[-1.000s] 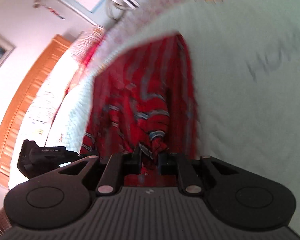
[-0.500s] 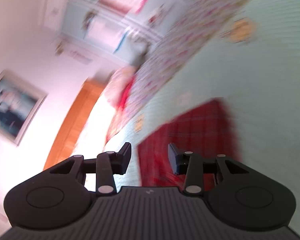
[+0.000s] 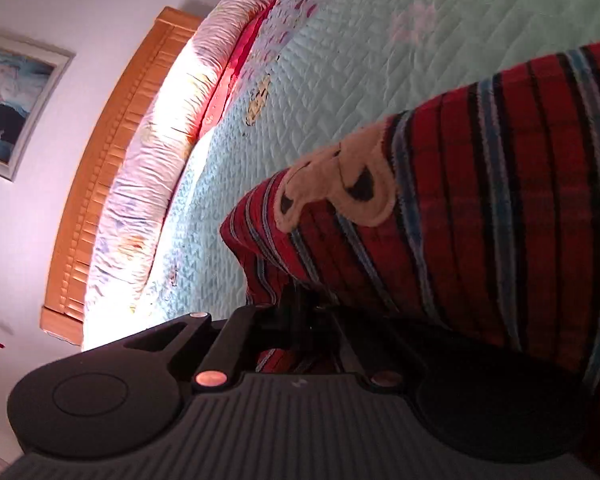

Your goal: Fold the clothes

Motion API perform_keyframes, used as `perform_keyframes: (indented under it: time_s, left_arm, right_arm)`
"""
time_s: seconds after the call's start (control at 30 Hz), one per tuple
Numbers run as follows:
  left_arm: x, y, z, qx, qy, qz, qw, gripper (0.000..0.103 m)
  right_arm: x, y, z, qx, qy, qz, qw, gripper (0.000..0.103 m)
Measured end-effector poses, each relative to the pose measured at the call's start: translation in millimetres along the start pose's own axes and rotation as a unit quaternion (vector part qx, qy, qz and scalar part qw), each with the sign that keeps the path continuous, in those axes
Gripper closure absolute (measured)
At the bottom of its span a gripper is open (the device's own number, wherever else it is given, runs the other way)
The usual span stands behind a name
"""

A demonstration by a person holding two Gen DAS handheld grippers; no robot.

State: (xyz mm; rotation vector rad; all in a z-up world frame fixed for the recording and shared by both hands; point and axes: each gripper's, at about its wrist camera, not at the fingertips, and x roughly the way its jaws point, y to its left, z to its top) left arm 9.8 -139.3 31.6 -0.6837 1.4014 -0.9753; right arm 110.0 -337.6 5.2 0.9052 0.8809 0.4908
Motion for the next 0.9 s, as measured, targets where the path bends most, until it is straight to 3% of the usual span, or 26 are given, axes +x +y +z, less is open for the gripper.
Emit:
perform_keyframes:
  time_s: [0.13,0.17,0.2,0.3,0.4,0.43,0.47,0.57,0.6,0.73,0.77,0.8,0.9]
  left_arm:
    - [-28.2,-28.3,21.9,0.036,-0.045,-0.064,0.9962,0.093]
    - [-29.6,-32.5,38.8,0.04,-0.071,-0.068,0.9944,0.085]
    - [-28.4,-37.4,58.5,0.044,-0.099,-0.064,0.9921,0.08]
    - [-2.7,-39.2,126.9,0.055,-0.167,-0.045,0.9834,0.079]
    - [45.6,-7.0,176.9,0.038,-0.166,-0.011,0.9852,0.082]
    - [59.3,8.8,181.5,0.025,-0.159,0.011,0.9869,0.097]
    - [73.0,24.5,186.2,0.012,-0.152,0.032,0.9878,0.1]
    - [75.9,30.0,179.6,0.026,-0.168,0.048,0.9843,0.099]
    - [73.9,26.5,175.5,0.034,-0.174,0.055,0.9826,0.099]
    - [69.5,28.9,162.7,0.052,-0.201,0.055,0.9766,0.099]
    - [76.3,23.6,159.1,0.054,-0.208,0.054,0.975,0.099]
    - [82.6,19.1,156.7,0.06,-0.213,0.063,0.9732,0.099]
    - [90.3,10.9,155.8,0.083,-0.225,0.076,0.968,0.099]
  right_arm:
    - [6.6,-1.9,2.0,-0.02,-0.006,-0.004,1.0,0.103]
    - [7.7,-2.9,2.8,-0.021,-0.006,-0.003,1.0,0.103]
    - [8.8,-4.0,3.6,-0.022,-0.007,-0.002,1.0,0.103]
    - [12.1,-7.1,6.0,-0.025,-0.008,0.001,1.0,0.103]
    - [15.1,-9.9,8.5,-0.027,-0.009,0.004,1.0,0.103]
    - [15.3,-9.9,9.5,-0.024,-0.009,0.007,1.0,0.103]
    - [14.9,-10.1,10.3,-0.021,-0.008,0.005,1.0,0.103]
    - [3.5,-5.3,13.6,-0.011,-0.007,-0.016,1.0,0.102]
    - [-3.9,-1.5,15.1,-0.009,-0.014,-0.015,1.0,0.097]
    - [-31.9,2.4,31.3,0.009,-0.089,0.019,0.996,0.097]
    - [-35.1,-1.3,35.2,0.014,-0.102,0.024,0.994,0.092]
    - [-30.1,-15.9,37.2,0.019,-0.097,0.017,0.995,0.102]
    - [-17.6,-55.4,43.3,0.033,-0.083,-0.002,0.996,0.103]
